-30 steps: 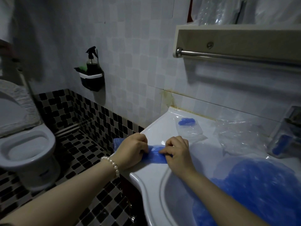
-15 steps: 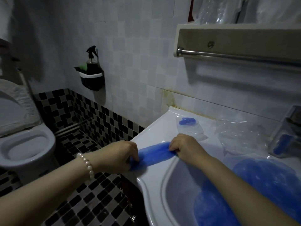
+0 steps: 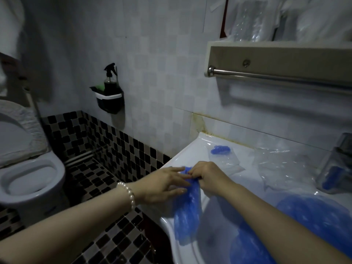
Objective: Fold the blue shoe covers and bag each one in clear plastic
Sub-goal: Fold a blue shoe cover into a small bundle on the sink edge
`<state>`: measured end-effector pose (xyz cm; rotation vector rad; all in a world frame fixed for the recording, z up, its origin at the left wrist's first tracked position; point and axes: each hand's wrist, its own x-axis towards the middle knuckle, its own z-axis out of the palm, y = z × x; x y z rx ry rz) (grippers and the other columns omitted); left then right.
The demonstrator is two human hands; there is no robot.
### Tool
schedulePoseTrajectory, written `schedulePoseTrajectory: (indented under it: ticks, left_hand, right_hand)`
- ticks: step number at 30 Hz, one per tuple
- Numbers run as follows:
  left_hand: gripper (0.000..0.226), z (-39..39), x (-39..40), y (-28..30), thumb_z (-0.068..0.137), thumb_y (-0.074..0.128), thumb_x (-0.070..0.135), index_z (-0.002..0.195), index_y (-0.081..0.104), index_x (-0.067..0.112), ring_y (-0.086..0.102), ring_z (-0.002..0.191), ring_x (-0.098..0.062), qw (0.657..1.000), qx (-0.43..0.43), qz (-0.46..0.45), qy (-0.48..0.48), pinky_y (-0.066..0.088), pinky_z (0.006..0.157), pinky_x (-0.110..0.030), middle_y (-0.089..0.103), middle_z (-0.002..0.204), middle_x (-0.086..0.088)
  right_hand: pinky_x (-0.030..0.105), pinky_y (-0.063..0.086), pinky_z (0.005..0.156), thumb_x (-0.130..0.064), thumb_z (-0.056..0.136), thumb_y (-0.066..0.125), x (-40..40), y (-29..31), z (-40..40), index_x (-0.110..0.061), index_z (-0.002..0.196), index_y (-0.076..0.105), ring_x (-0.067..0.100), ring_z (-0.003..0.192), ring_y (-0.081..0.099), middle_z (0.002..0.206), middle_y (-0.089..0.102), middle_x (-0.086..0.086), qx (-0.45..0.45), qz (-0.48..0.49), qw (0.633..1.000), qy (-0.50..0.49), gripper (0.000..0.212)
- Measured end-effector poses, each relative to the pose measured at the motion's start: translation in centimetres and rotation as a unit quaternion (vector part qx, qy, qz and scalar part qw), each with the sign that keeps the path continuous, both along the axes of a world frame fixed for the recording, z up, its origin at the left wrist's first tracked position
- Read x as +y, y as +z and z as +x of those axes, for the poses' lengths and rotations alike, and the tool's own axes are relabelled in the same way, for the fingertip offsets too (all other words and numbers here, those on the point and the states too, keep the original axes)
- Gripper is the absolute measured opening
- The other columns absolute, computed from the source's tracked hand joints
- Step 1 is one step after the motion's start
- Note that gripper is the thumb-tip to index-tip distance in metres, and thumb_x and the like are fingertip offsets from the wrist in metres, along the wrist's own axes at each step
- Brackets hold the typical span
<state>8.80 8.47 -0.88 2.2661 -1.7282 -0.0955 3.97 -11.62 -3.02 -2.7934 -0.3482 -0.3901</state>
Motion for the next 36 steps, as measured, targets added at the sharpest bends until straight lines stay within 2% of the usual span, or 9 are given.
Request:
schedulePoseTrajectory:
  ticks: [2,5,12,15,19,23,28,31,36]
  left_hand:
    - [0.048,-0.3,-0.2,-1.1,0.097,0.038,0.041,0.140,0.046,0.022,0.009,0.141,0.003,0.999,0.033,-0.019,-0.019,0.002,0.117,-0.019,0.031,0.152,0.010]
    - [0.058,-0.9,-0.6,-2.1,0.095,0.033,0.054,0.148,0.026,0.031,-0.003,0.143,0.000,0.998,0.003,0.058,-0.009,-0.006,0.115,-0.030,0.014,0.157,0.010]
    - [0.075,-0.3,-2.0,-2.4,0.082,0.027,0.064,0.150,0.011,0.036,-0.008,0.145,-0.007,0.991,-0.029,0.115,0.057,-0.008,0.117,-0.045,-0.001,0.159,0.009]
    - [0.079,-0.3,-2.1,-2.8,0.081,0.026,0.068,0.150,0.006,0.035,-0.010,0.145,-0.008,0.990,-0.045,0.121,0.061,-0.007,0.117,-0.046,-0.004,0.159,0.008]
    - [0.084,-0.2,-2.0,-3.0,0.081,0.027,0.072,0.149,-0.006,0.036,-0.013,0.145,-0.010,0.987,-0.056,0.139,0.052,-0.008,0.117,-0.046,-0.012,0.158,0.011]
    - [0.085,-0.2,-2.2,-3.3,0.080,0.025,0.075,0.150,-0.002,0.036,-0.013,0.145,-0.009,0.986,-0.057,0.141,0.065,-0.007,0.117,-0.047,-0.010,0.158,0.011]
    - [0.097,-0.6,-2.2,-3.0,0.069,0.026,0.087,0.150,0.002,0.038,-0.011,0.145,-0.008,0.986,-0.045,0.138,0.076,-0.008,0.117,-0.045,-0.008,0.158,0.012]
    - [0.092,-0.9,-2.2,-2.7,0.079,0.042,0.077,0.150,0.001,0.037,-0.012,0.145,-0.008,0.985,-0.045,0.148,0.080,-0.010,0.117,-0.043,-0.011,0.158,0.013]
    - [0.100,-0.7,-2.1,-2.9,0.072,0.042,0.081,0.150,-0.003,0.037,-0.013,0.145,-0.011,0.985,-0.060,0.149,0.070,-0.009,0.116,-0.044,-0.012,0.158,0.012]
  right_hand:
    - [0.027,0.047,0.090,0.007,0.077,0.058,0.0,0.2,-0.2,-0.004,0.098,0.074,0.026,0.100,0.063,0.105,0.069,0.015,0.015,0.045,0.998,-0.031,0.028]
    - [0.015,0.037,0.097,0.005,0.086,0.048,0.0,1.0,0.0,-0.004,0.112,0.068,0.018,0.114,0.057,0.123,0.063,0.007,0.067,0.082,0.990,-0.092,0.034]
    - [0.024,0.037,0.106,0.001,0.089,0.044,0.6,1.4,1.7,-0.008,0.124,0.060,0.018,0.122,0.052,0.133,0.057,0.004,0.111,0.130,0.975,-0.141,0.040]
    - [0.016,0.034,0.103,0.004,0.086,0.047,0.9,1.1,0.4,-0.008,0.121,0.063,0.016,0.123,0.051,0.132,0.057,0.003,0.038,0.152,0.981,-0.115,0.040]
    - [0.017,0.047,0.089,0.000,0.075,0.056,0.8,0.2,-4.1,-0.010,0.095,0.074,0.010,0.095,0.062,0.100,0.068,-0.003,-0.134,0.169,0.976,-0.009,0.029]
    - [0.016,0.044,0.095,-0.010,0.080,0.056,0.9,-2.7,-7.6,-0.009,0.104,0.072,0.006,0.105,0.060,0.112,0.068,0.000,-0.150,0.137,0.979,0.036,0.029]
    - [0.025,0.034,0.109,-0.031,0.098,0.036,1.8,-6.2,-8.8,0.001,0.120,0.062,0.012,0.126,0.047,0.131,0.055,0.005,-0.173,0.080,0.980,0.054,0.047]
    - [0.030,0.036,0.108,-0.029,0.097,0.036,1.9,-6.7,-8.6,0.002,0.116,0.064,0.016,0.124,0.051,0.127,0.059,0.009,-0.200,0.065,0.976,0.048,0.046]
    - [0.031,0.044,0.100,-0.024,0.094,0.040,2.0,-6.1,-8.5,0.000,0.106,0.069,0.023,0.108,0.060,0.115,0.066,0.013,-0.255,0.038,0.965,0.050,0.039]
